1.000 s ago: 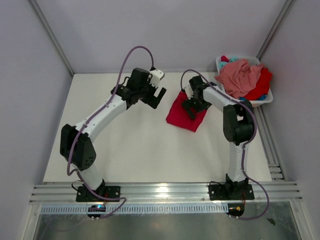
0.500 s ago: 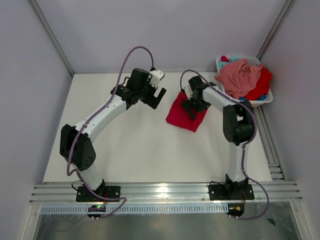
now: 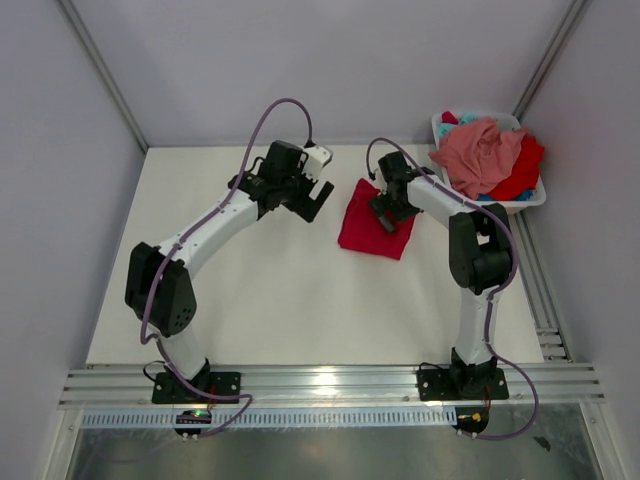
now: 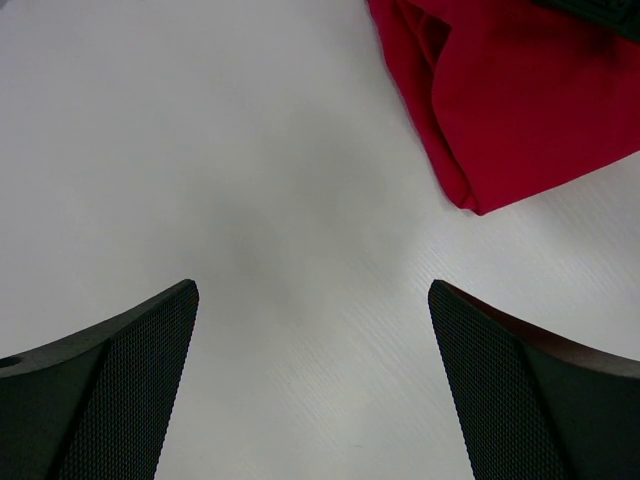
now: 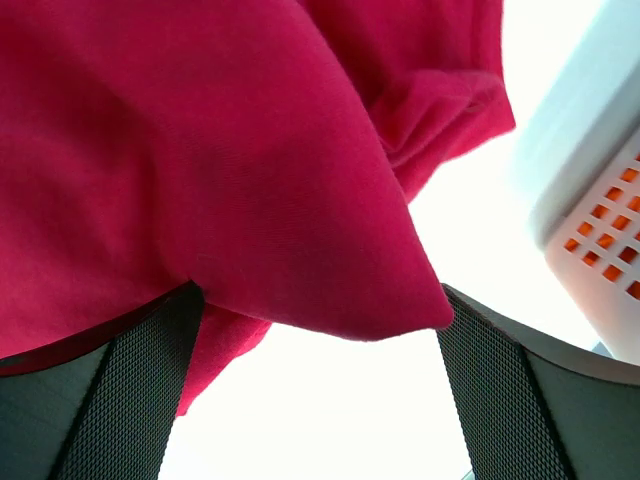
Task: Fold and stack the t-shirts
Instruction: Fold the tshirt
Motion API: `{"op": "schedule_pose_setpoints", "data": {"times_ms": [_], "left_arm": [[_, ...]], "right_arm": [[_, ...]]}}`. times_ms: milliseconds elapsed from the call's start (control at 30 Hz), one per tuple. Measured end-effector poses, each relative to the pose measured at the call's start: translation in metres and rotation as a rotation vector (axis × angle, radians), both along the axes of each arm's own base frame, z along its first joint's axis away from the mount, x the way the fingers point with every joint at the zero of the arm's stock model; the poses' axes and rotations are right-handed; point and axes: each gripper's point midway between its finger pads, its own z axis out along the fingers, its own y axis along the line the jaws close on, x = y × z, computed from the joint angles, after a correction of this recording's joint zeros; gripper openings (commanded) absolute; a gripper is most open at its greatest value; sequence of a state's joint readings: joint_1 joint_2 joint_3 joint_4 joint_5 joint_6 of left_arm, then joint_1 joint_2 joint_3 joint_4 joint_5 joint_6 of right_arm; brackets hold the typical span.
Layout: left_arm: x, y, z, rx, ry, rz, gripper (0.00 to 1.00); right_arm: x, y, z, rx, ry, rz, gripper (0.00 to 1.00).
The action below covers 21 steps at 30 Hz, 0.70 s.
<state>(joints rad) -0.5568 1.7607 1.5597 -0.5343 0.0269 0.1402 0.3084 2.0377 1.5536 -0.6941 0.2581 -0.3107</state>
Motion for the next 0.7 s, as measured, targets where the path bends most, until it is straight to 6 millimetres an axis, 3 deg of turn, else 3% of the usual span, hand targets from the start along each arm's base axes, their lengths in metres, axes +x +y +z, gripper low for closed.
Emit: {"op": "schedule_pose_setpoints", "data": {"times_ms": [700], "left_arm": [[0.0, -0.007, -0.006, -0.019, 0.016, -0.024, 0.99]], "right_arm": [[0.021, -0.036, 0.0, -0.177, -0.149, -0.033, 0.99]]}}
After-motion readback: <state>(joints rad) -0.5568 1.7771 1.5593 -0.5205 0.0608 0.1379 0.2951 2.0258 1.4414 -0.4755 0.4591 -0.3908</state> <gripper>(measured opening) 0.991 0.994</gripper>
